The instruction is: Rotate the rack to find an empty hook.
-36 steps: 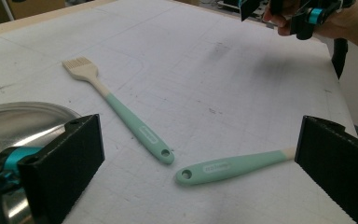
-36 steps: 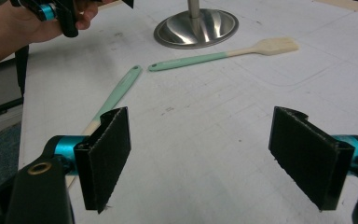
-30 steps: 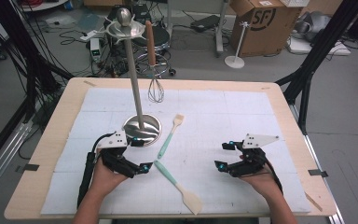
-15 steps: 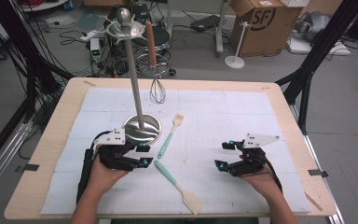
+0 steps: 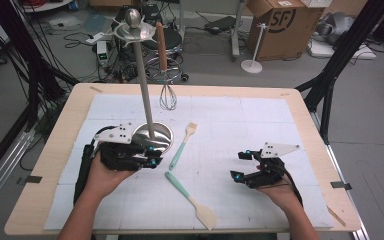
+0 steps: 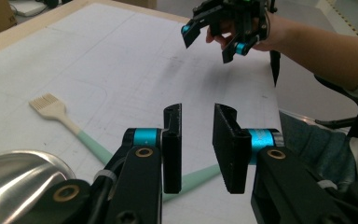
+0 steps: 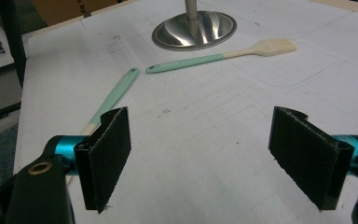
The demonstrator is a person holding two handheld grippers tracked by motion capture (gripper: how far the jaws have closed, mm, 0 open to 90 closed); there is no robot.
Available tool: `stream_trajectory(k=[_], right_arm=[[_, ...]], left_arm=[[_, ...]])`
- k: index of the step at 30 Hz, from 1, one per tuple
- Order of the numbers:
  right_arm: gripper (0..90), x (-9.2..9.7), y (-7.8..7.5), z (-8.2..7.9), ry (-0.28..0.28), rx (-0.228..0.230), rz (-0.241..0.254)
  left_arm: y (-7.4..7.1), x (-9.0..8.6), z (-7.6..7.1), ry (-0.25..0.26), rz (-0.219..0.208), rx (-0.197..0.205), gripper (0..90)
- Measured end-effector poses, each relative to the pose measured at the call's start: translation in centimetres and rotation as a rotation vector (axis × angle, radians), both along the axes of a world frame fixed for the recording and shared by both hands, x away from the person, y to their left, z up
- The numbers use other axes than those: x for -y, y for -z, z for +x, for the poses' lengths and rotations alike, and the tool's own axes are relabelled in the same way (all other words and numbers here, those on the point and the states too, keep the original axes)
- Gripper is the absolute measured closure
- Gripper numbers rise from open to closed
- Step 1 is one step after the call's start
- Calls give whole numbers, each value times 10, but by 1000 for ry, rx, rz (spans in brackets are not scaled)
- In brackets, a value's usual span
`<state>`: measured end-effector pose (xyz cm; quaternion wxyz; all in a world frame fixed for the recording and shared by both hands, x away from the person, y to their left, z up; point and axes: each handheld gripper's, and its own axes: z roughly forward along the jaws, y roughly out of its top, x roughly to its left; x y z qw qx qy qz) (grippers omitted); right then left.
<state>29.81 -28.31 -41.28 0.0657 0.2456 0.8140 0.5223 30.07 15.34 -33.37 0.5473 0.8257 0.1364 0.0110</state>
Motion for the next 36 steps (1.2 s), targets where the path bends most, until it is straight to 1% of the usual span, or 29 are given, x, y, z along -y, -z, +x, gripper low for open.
stream_trajectory(k=[1,2,5,7,8,9,11,13,15,16,18,23,25,28,31,32,33,36], right_arm=[[205,0,0,0,-2,0,-1],[205,0,0,0,0,0,-1],[205,0,0,0,-1,0,-1],[205,0,1,1,-3,-1,-4],[206,0,1,1,0,-5,-4],[205,0,1,1,-3,-5,-10],[205,-1,2,1,-4,-8,-14],[206,-1,2,1,-3,-5,-18],[205,-1,2,1,-3,-6,-17],[205,-1,2,1,-1,-6,-17],[206,-1,2,2,-1,-6,-14],[206,-1,3,2,0,-9,-17],[206,-1,3,2,3,-6,-22],[206,-1,3,3,3,-5,-21],[206,-1,3,3,4,-9,-24],[206,-2,3,3,4,-7,-24],[206,-2,3,2,3,-10,-24],[206,-1,3,2,4,-7,-20]], left_arm=[[-5,0,1,8,-1,1,755],[-10,0,1,14,2,12,767],[-24,-2,4,14,1,25,797],[-36,-4,6,7,-17,30,812],[-39,-5,7,7,-20,31,821],[-45,-6,8,1,-27,37,834],[-55,-8,11,-19,-29,51,838],[-63,-11,15,-25,-52,51,858],[-71,-13,19,-33,-43,61,871],[-75,-14,20,-30,-34,65,875],[-83,-14,22,-26,-31,73,879],[-109,-15,28,-19,-2,112,885],[-117,-16,30,-16,-9,117,885],[-127,-17,35,-8,-41,117,886],[-137,-17,39,-11,-43,120,886],[-141,-18,40,-11,-47,128,886],[-145,-19,41,-13,-57,129,886],[-154,-22,43,-12,-70,140,886]])
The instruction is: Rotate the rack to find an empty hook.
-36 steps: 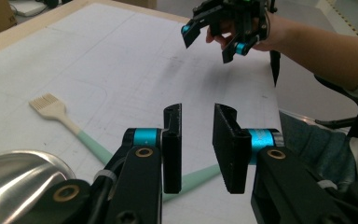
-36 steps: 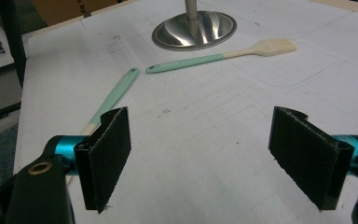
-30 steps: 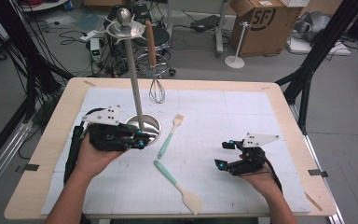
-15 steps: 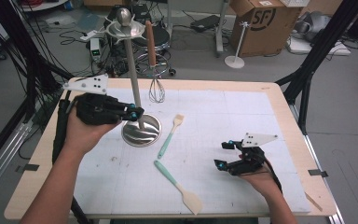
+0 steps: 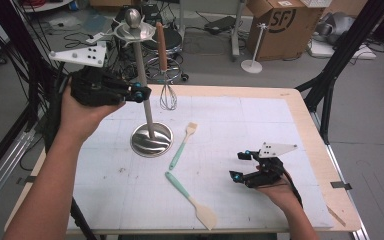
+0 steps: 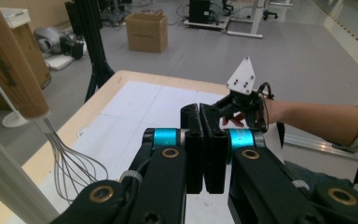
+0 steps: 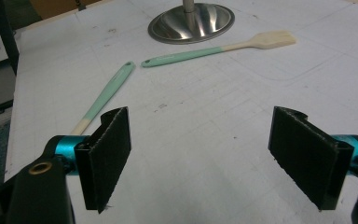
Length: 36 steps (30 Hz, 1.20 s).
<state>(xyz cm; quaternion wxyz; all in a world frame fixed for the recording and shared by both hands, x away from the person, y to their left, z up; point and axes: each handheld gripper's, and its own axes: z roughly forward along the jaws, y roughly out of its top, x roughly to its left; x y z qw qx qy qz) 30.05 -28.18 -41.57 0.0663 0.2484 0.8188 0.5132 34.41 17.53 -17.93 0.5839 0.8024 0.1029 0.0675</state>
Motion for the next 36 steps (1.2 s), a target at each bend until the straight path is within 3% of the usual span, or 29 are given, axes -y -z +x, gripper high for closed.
stream_trajectory(k=[7,14,20,21,24,36], right_arm=[[206,0,0,0,1,1,1],[206,0,0,0,4,2,0],[206,1,0,1,11,-1,-1],[206,1,0,1,12,0,-2],[206,1,0,0,11,-2,-2],[206,1,0,0,14,-2,-3]], left_arm=[[-17,-8,5,1,-72,2,886],[-27,-15,9,-49,-117,10,886],[-40,-12,7,-77,-99,53,886],[-42,-13,6,-90,-113,58,886],[-42,-17,8,-128,-121,57,891],[-42,-28,11,-173,-147,68,896]])
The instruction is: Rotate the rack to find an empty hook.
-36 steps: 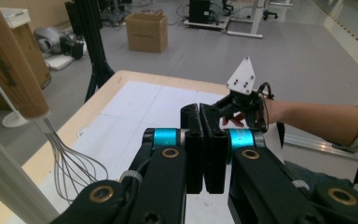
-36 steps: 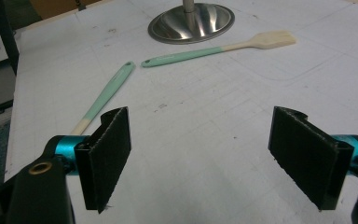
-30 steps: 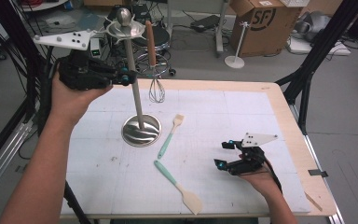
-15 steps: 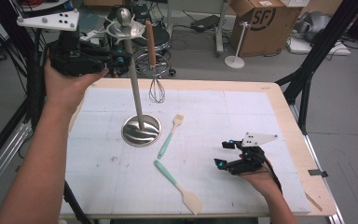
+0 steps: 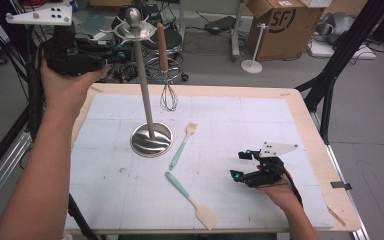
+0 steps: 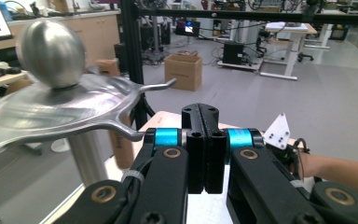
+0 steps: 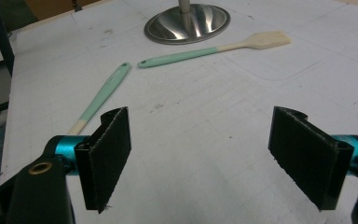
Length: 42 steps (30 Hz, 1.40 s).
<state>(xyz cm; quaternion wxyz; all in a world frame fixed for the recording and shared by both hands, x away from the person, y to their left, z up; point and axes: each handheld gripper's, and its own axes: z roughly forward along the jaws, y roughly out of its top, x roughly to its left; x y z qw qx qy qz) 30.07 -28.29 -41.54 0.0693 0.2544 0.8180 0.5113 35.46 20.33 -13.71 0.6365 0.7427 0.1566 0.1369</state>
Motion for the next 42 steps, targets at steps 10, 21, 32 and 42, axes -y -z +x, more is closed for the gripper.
stream_trajectory(k=[10,21,32,42], right_arm=[[206,-1,1,1,-2,0,-3],[207,0,0,0,-4,0,1],[207,1,-1,0,-3,4,5],[207,2,-2,-1,-1,5,13]], left_arm=[[1,-10,1,-32,-15,-14,896],[25,-4,-11,14,-22,-33,828],[60,11,-17,44,-4,-69,684],[88,29,-23,90,-5,-78,532]])
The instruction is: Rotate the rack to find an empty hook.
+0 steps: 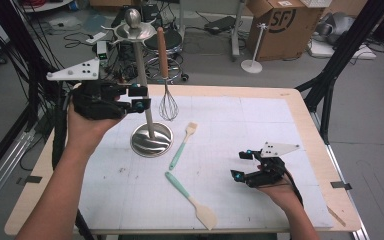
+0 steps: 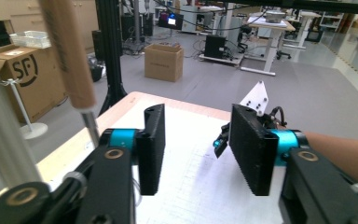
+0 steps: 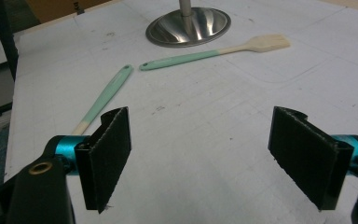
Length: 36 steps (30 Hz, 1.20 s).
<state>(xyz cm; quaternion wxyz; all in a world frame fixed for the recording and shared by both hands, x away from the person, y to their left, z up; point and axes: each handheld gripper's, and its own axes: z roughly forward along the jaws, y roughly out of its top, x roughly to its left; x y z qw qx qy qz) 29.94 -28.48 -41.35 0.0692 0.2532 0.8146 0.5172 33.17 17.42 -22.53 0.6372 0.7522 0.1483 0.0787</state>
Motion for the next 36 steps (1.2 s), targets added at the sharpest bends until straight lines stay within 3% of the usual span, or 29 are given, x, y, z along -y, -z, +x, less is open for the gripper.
stream_trajectory(k=[8,16,23,28,32,36], right_arm=[[207,1,0,0,0,4,-3],[207,1,1,0,-2,-3,-6],[207,1,0,0,-1,3,-3],[207,0,1,0,-7,0,-4],[207,0,1,0,-7,-5,-8],[207,1,0,0,-5,-2,-1]], left_arm=[[31,19,-4,21,58,-16,463],[65,29,-4,34,70,-48,402],[98,33,-5,40,53,-89,370],[119,34,-5,42,81,-116,344],[132,34,-8,39,77,-128,332],[138,33,-8,35,115,-145,334]])
